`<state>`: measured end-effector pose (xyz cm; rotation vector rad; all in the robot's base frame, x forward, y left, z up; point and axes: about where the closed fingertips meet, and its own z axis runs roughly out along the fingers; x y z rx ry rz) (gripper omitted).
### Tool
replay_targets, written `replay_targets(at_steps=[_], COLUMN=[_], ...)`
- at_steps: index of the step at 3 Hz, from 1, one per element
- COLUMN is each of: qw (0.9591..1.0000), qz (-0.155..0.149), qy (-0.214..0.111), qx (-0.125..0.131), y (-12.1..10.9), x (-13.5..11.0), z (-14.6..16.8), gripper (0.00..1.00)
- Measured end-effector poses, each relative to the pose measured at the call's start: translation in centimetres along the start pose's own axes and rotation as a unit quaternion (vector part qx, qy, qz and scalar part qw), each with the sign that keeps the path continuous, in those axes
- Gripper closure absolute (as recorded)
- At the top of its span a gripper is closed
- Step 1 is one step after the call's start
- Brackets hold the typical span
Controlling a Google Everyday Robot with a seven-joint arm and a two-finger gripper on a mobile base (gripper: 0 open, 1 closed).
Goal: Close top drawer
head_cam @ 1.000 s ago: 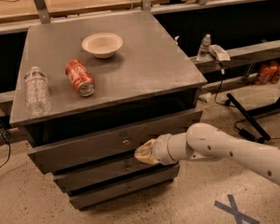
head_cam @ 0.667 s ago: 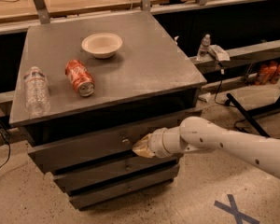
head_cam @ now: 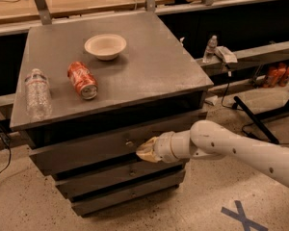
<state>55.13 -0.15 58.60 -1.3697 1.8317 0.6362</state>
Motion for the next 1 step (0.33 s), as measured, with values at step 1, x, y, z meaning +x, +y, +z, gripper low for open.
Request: replay_targets(at_steps=[1], qw=[0.9989], qz=[0.003], qy=[-0.043], qx=[-0.018], y=[2.7], x=[-0.4], z=[-3.06], gripper=[1.0])
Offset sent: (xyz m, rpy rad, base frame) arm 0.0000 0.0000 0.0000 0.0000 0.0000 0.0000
